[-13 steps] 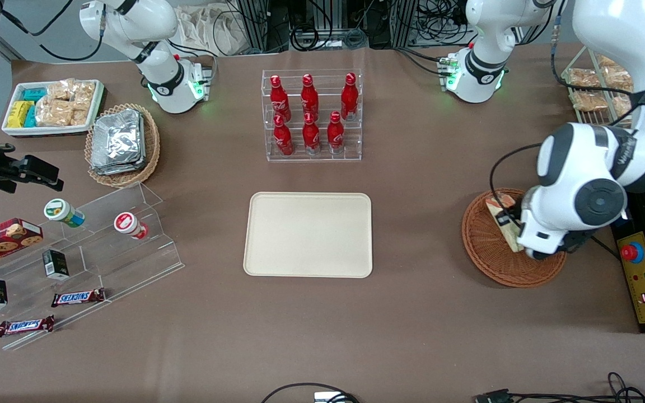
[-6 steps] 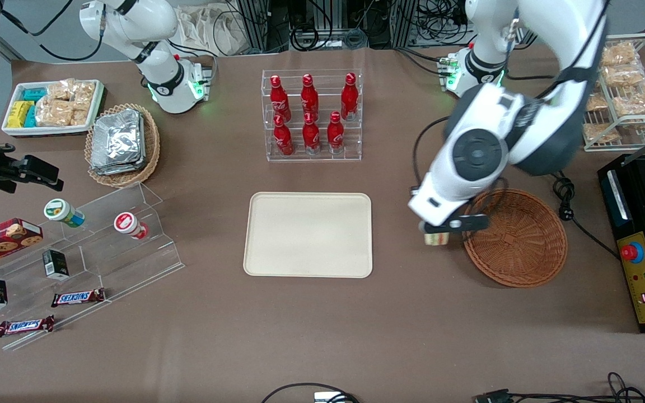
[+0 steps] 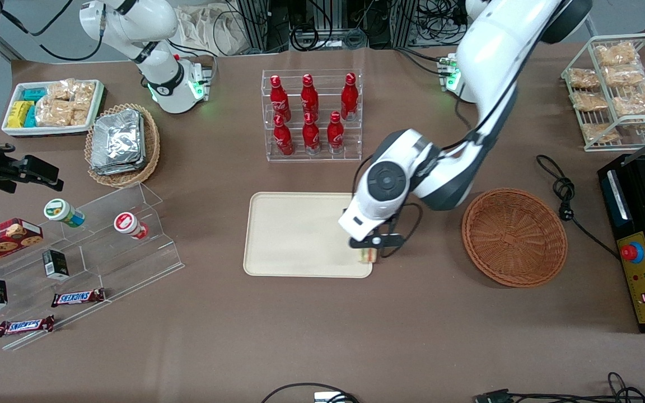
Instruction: Place sandwich from basket to tray
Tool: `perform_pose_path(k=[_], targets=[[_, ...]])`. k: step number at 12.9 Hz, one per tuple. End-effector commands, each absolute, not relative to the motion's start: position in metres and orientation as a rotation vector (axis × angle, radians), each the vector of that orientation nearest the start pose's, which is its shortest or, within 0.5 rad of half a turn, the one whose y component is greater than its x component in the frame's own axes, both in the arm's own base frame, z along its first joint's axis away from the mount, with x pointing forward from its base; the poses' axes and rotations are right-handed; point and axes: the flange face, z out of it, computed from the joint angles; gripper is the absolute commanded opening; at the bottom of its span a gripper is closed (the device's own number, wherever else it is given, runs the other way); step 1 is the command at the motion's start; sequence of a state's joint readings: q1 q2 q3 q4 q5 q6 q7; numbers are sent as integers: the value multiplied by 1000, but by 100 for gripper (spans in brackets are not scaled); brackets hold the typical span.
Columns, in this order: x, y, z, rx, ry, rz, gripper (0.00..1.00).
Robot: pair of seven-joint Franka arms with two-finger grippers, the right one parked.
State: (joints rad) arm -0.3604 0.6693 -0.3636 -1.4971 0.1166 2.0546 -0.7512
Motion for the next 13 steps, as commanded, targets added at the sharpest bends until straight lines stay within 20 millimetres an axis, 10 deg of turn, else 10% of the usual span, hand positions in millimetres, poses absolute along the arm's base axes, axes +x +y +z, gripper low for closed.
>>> perform_pose_path(k=[1,3,5,9,13], targets=[[559,-443,273,-3189,-67,195,0],[559,-442,267,-3184,-70,208,8],[558,-442,267,-3179,-51,212,99],[543,-440,293,-3094,-127,270,100],[479,-417,365,-2989,-232,82,100]])
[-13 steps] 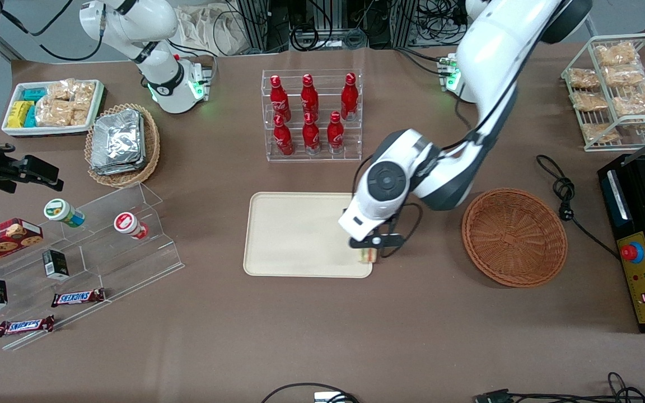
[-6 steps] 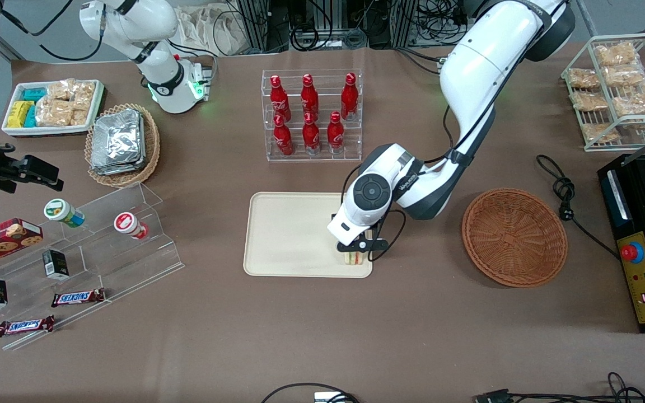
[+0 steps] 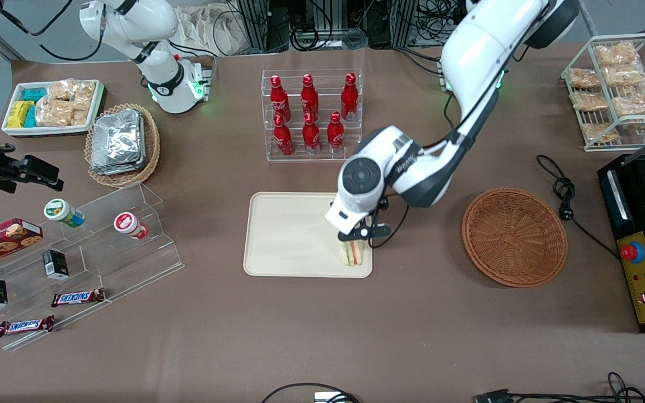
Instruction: Place sandwich from basket to tray
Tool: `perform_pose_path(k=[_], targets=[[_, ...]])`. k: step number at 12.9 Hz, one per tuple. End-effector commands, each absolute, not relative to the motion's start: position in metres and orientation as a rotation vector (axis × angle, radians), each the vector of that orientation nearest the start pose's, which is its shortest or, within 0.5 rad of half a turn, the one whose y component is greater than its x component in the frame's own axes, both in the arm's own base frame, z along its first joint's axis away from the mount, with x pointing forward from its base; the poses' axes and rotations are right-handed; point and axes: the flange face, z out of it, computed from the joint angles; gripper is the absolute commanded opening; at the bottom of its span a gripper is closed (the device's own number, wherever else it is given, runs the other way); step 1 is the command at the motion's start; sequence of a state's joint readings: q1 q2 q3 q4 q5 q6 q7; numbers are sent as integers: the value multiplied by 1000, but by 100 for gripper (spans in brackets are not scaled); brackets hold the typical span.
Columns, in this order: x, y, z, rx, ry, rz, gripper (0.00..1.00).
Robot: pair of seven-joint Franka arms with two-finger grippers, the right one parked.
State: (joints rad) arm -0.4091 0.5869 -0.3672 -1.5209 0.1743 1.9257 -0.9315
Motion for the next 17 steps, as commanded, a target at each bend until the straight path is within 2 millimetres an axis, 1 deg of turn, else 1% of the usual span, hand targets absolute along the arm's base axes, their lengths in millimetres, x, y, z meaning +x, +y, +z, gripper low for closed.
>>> perform_pose_path(k=[1,2,3,4,5,6,7,8,9,11,12,13,15,16,17], targets=[[460,-403,378,-2971,-228,53,100],[449,-381,393,-2962,-236,28,100],[440,-367,412,-2962,-231,-1,100],[433,-355,430,-2972,-163,-22,100],[438,-333,442,-2988,-152,29,100],[447,-309,452,-2992,-138,67,100],[454,-290,468,-2994,-77,70,100],[465,-260,484,-2999,-35,79,100],[476,-226,492,-3023,-12,131,100],[491,-169,510,-3045,60,157,100],[498,-141,522,-3051,56,170,100],[503,-119,529,-3053,34,199,100],[510,-91,540,-3054,18,205,100],[514,-74,547,-3063,-25,200,100],[523,-51,549,-3077,-69,206,100]])
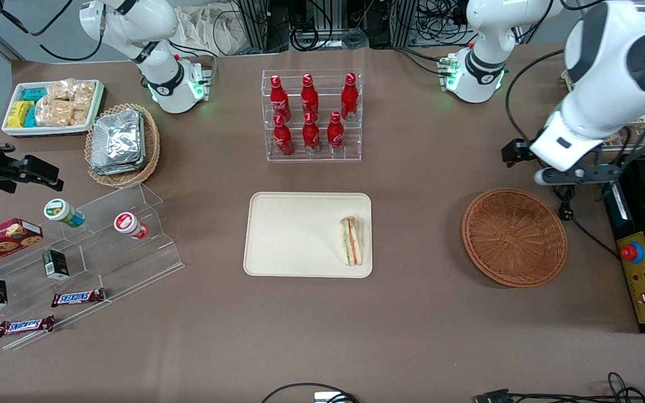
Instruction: Place sandwich from basket to tray
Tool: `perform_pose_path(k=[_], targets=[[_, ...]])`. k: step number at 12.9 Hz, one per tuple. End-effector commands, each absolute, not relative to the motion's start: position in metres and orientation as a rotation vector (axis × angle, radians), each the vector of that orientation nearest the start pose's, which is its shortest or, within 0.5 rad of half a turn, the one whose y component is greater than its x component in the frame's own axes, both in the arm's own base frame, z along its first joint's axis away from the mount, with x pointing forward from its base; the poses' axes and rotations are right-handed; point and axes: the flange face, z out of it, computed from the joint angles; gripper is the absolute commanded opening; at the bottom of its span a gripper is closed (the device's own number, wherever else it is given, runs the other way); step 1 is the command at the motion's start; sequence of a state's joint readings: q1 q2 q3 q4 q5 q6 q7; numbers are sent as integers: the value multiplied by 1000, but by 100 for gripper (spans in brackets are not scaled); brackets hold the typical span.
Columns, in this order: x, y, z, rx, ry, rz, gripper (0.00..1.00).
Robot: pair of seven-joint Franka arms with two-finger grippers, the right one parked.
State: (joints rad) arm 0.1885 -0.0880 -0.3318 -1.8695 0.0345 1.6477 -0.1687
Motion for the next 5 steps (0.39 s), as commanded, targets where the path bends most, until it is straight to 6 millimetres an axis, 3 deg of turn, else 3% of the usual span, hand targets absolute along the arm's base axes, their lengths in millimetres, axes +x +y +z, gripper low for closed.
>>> perform_pose_path(k=[1,5], targets=[[531,-44,552,-3086,-4,203,100],[561,-36,549,-3112,24,197,100]])
